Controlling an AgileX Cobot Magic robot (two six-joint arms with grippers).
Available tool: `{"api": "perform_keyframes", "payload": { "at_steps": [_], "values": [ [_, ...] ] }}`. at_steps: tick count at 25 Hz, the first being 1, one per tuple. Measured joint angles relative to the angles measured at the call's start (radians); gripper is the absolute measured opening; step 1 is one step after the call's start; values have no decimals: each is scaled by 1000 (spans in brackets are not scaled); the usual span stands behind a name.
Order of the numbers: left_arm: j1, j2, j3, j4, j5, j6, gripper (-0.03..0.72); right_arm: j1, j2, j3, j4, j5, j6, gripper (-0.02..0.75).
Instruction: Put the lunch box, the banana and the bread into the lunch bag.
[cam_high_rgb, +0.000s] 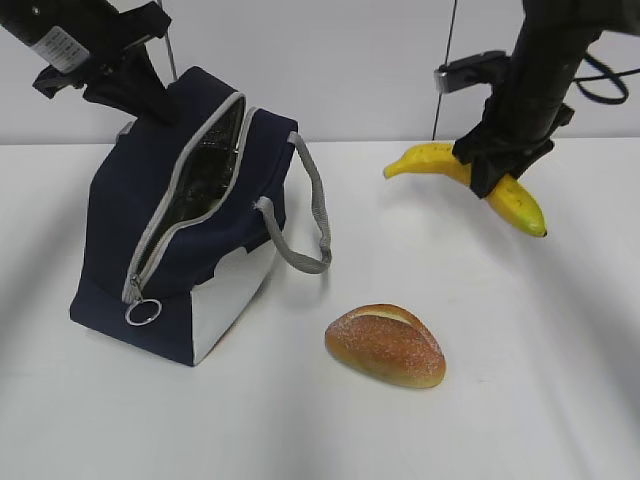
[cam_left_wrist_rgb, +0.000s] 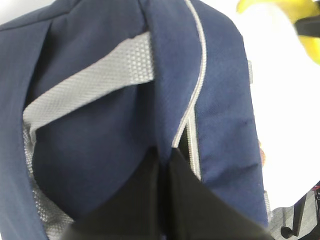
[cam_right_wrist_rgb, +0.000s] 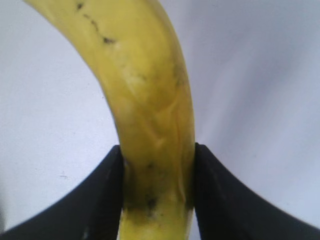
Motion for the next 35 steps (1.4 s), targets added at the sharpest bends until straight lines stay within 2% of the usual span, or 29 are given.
{"api": "perform_keyframes", "payload": {
  "at_steps": [4,6,17,19,24,29,35],
  "values": [
    [0,0,0,0,0,0,-2,-16,-93,-1,23,4,102,294],
    [0,0,0,1,0,0,-2,-16,-135,-1,72,8,138,294],
    [0,0,0,-8,0,0,-2,-16,-243,-1,548,22,195,294],
    [0,0,0,-16,0,0,-2,-16,-243,-1,590,22,206,294],
    [0,0,0,-39,0,0,-2,-16,-243,-1,608,22,293,294],
    [0,0,0,-41,0,0,-2,40,-243,-1,597,22,345,294],
    [0,0,0,-41,0,0,-2,182,-241,-1,435,22,392,295]
  ]
}}
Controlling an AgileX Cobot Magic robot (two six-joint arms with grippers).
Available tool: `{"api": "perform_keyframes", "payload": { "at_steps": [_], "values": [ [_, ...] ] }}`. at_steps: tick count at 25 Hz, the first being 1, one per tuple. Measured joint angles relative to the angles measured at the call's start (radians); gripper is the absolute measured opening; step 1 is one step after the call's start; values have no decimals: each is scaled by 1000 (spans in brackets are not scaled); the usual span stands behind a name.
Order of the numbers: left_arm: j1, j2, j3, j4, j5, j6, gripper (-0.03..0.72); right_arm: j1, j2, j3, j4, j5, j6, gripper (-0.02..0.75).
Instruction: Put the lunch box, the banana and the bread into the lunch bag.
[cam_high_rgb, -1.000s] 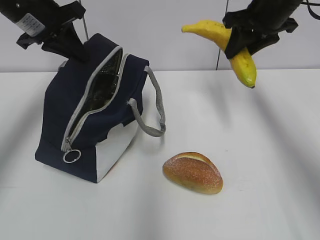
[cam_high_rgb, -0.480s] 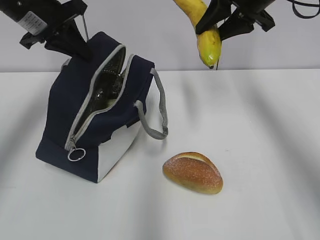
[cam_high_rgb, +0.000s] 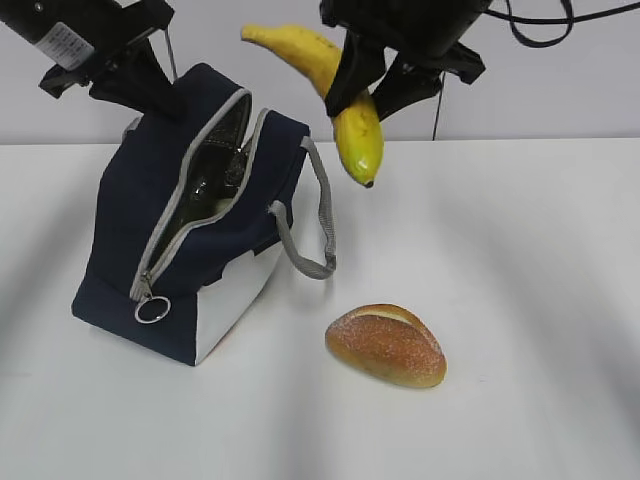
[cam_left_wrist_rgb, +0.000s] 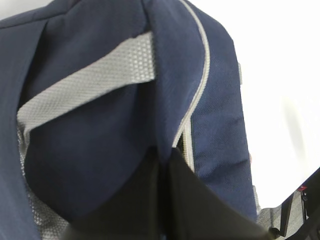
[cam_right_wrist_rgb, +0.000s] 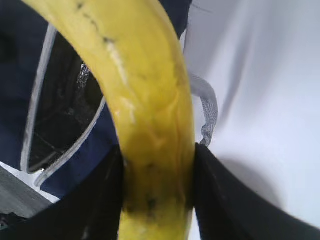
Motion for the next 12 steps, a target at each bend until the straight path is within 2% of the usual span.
{"api": "perform_keyframes", "payload": {
  "at_steps": [7,12],
  "values": [
    [0,0,0,0,0,0,-2,96,68,0,-64,1,47,295],
    [0,0,0,-1,0,0,-2,106,80,0,-157,2,84,295]
  ]
}}
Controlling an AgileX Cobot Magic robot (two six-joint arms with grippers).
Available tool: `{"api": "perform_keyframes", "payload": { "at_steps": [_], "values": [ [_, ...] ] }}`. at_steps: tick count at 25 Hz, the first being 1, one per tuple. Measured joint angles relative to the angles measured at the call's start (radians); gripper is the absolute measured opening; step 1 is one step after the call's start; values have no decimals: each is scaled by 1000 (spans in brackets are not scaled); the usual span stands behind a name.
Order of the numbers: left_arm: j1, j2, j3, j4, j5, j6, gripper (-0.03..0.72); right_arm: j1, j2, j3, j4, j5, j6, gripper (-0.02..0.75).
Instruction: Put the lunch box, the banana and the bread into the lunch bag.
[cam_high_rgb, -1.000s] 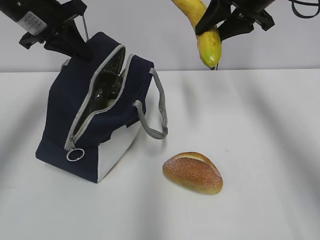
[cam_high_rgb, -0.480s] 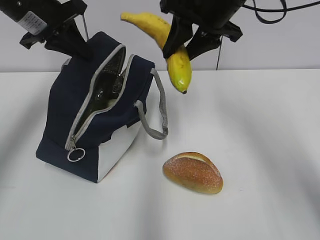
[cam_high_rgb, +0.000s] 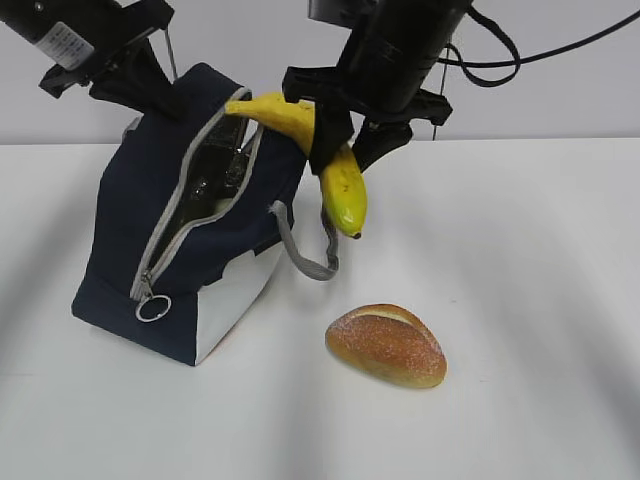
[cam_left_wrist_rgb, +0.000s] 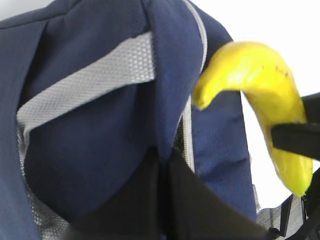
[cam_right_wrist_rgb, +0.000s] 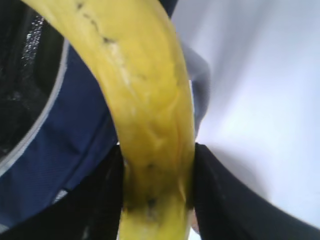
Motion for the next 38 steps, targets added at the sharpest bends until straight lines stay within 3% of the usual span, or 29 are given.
{"api": "perform_keyframes", "payload": {
  "at_steps": [7,15,33,38],
  "values": [
    [0,0,0,-6,0,0,-2,0,13,0,-46,0,34,295],
    [0,0,0,-12,0,0,-2,0,39,0,23,-2,47,295],
    [0,0,0,-34,1,0,-2,0,80,-2,331,-7,192,295],
    [0,0,0,-35,-3,0,-2,4,85,-2,398,-109,223,295]
  ]
}}
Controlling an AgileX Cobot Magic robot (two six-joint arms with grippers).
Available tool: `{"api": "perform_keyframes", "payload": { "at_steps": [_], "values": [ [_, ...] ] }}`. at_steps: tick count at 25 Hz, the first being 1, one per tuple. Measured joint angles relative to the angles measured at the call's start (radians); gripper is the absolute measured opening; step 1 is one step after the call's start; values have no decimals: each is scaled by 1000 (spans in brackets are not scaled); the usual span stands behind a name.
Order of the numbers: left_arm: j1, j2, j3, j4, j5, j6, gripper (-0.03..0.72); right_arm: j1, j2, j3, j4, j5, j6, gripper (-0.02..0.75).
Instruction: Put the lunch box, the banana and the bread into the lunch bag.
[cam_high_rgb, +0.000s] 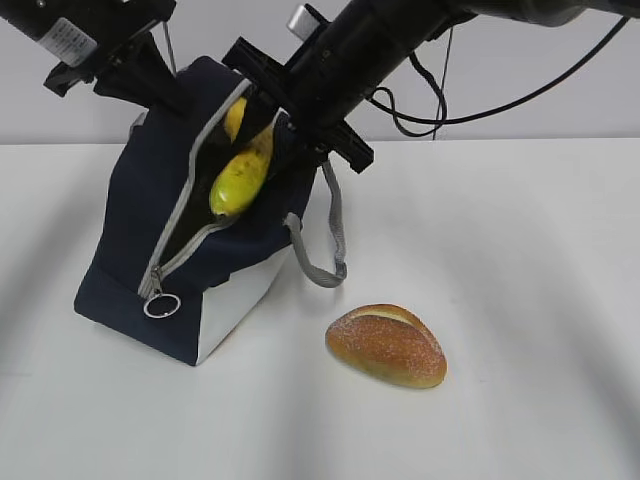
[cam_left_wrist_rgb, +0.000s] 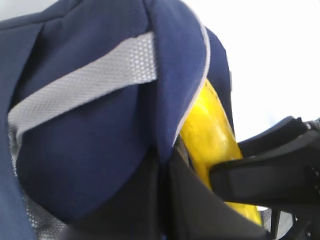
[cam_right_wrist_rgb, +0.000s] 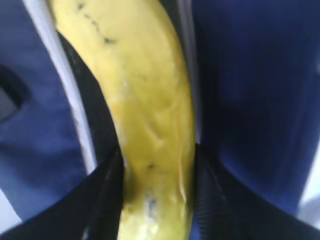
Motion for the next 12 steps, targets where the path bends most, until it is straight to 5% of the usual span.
{"api": "perform_keyframes", "payload": {
  "at_steps": [12],
  "values": [
    [4,0,0,10,-6,-3,-2,58,77,0,-11,-157,-6,295]
  ]
}}
